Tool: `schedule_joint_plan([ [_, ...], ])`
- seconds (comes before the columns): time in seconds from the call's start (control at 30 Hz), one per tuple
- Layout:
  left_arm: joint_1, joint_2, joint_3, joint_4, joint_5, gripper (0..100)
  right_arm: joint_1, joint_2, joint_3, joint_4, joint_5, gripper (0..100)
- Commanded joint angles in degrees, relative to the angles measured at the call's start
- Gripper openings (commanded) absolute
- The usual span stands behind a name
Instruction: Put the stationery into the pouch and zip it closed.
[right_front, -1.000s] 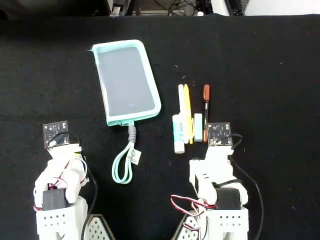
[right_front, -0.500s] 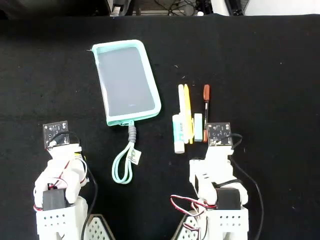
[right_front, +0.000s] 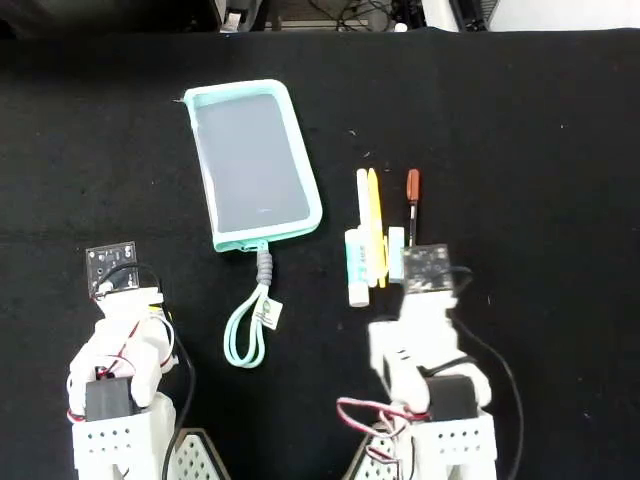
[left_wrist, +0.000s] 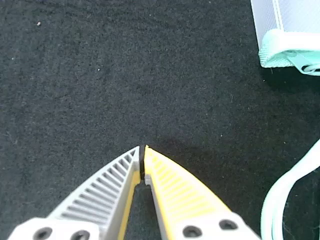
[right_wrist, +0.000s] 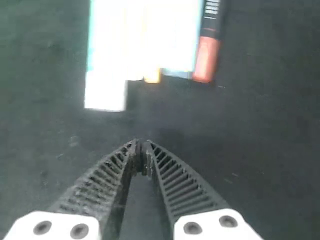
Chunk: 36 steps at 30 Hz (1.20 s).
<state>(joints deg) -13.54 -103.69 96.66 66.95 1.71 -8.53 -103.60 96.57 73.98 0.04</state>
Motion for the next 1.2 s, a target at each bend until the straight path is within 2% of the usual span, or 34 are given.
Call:
schedule_joint_plan([
  [0.0, 0.4, -0.4, 0.7, 0.1, 0.6, 3, -13.3, -3.8, 0.0, 0.3, -0.5, 1.5],
  [0.1, 0.4, -0.4, 0.7, 0.1, 0.6, 3, -23.1, -3.8, 0.0, 0.3, -0.4, 1.5],
  [0.23, 0.4, -0.4, 0.7, 0.1, 0.6, 3, -30.2, -3.8, 0.0, 0.3, -0.4, 1.5],
  [0.4, 0.4, -0.4, 0.7, 0.1, 0.6, 3, -33.3, -3.8, 0.0, 0.3, -0.5, 1.5],
  [0.6, 0.7, -0.4, 0.7, 0.1, 0.5, 3, -33.5, -3.8, 0.0, -1.4, -0.1, 1.9],
  [0.73, 0.5, -0.4, 0.7, 0.1, 0.5, 3, -28.7, -3.8, -0.1, -12.1, -0.1, 3.6],
  [0.87, 0.6, -0.4, 0.7, 0.1, 0.6, 3, -23.0, -3.8, -0.1, -23.7, -0.1, 15.5],
  [0.97, 0.3, -0.4, 0.7, 0.1, 0.6, 3, -19.5, -3.6, -0.2, -26.2, 0.0, 20.3],
  [1.17, 0.3, -0.4, 0.7, 0.1, 0.6, 3, -6.0, -3.8, -0.1, -28.1, 11.8, 19.4],
])
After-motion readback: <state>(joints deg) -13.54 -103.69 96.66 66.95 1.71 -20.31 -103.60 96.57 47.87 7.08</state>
